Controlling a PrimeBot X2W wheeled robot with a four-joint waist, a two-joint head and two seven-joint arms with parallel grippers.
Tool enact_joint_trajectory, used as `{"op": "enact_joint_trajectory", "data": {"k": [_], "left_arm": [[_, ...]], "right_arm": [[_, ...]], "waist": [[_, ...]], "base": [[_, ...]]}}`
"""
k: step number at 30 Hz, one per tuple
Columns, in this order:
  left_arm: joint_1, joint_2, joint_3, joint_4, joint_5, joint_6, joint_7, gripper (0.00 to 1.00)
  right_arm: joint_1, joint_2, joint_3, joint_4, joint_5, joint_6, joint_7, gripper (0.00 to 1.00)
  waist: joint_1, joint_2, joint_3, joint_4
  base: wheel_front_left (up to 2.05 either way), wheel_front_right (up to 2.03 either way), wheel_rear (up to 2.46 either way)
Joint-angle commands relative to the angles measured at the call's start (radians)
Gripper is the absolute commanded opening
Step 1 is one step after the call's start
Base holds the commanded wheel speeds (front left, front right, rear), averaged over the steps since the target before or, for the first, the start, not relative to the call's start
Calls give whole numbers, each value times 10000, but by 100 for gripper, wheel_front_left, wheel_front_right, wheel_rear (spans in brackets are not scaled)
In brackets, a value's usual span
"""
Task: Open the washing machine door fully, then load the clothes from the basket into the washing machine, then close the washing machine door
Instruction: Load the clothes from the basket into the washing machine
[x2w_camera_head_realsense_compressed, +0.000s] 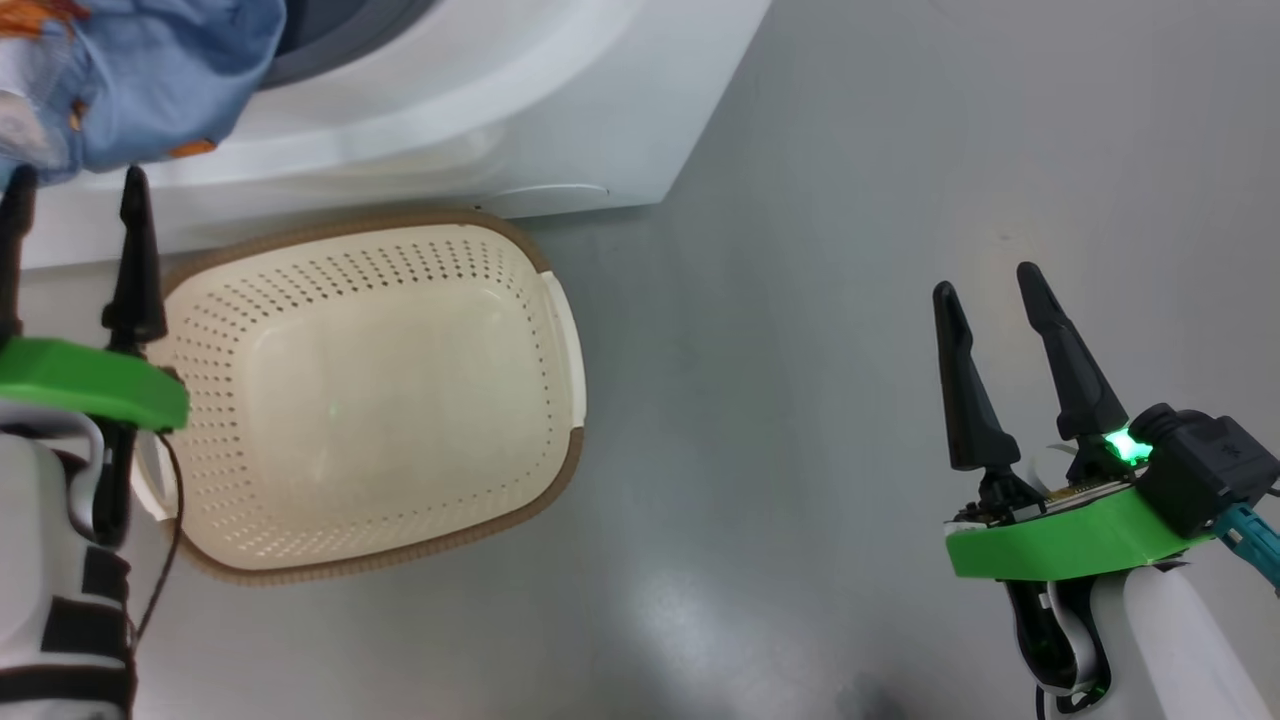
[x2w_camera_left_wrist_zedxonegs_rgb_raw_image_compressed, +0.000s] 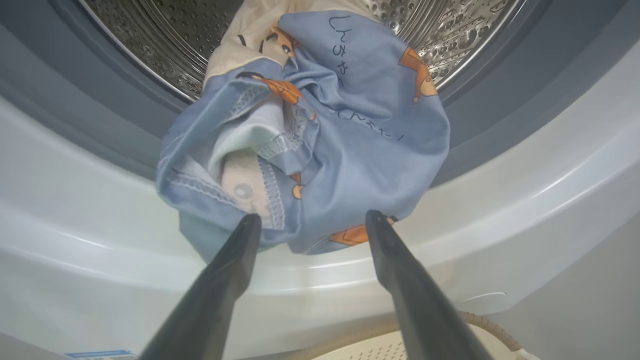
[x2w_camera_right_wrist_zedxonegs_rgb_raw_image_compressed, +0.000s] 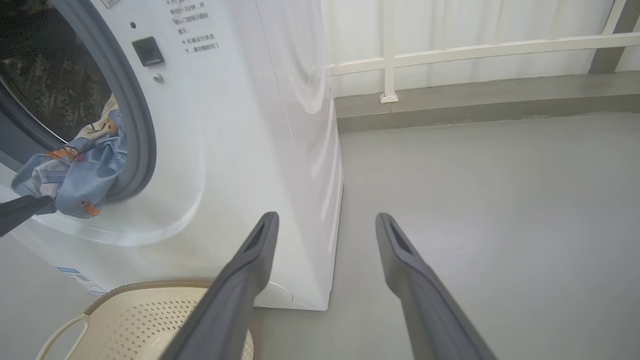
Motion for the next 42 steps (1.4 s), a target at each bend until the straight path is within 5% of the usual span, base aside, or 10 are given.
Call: {"op": "enact_joint_trajectory", "data": {"k": [1,19,20,21,24,42], "left_arm": [[-266,521,284,39,122,8,-53,100],[-1977,990,164,1789,804,8,-53,100],[-2041,997,163,1853,828,8,-53,86],[-2090,997,145,1905,849,8,-53,45],[-2185,1007,112,1984,883,8,-53,0],[-2220,702,156,733,652,8,-53,0]], "right_arm": [[-138,-11,308,-238,-70,44,-78,100],[-359,123,393,-257,-35,44,-78,100],[-363,128,384,-259,-31,44,-78,100],[-363,133,377,-261,-28,44,-78,100],[-348,146,366,-259,-22,44,-78,100],[-425,170,332,-274,139,44,-78,100]], "waist": [[-2,0,176,-156],[-2,0,491,-612],[-2,0,493,-625],[-2,0,493,-636],[-2,0,484,-654],[-2,0,486,-496]], "base": [[0,0,0],[0,0,0],[0,0,0],[0,0,0],[0,0,0],[0,0,0]]}}
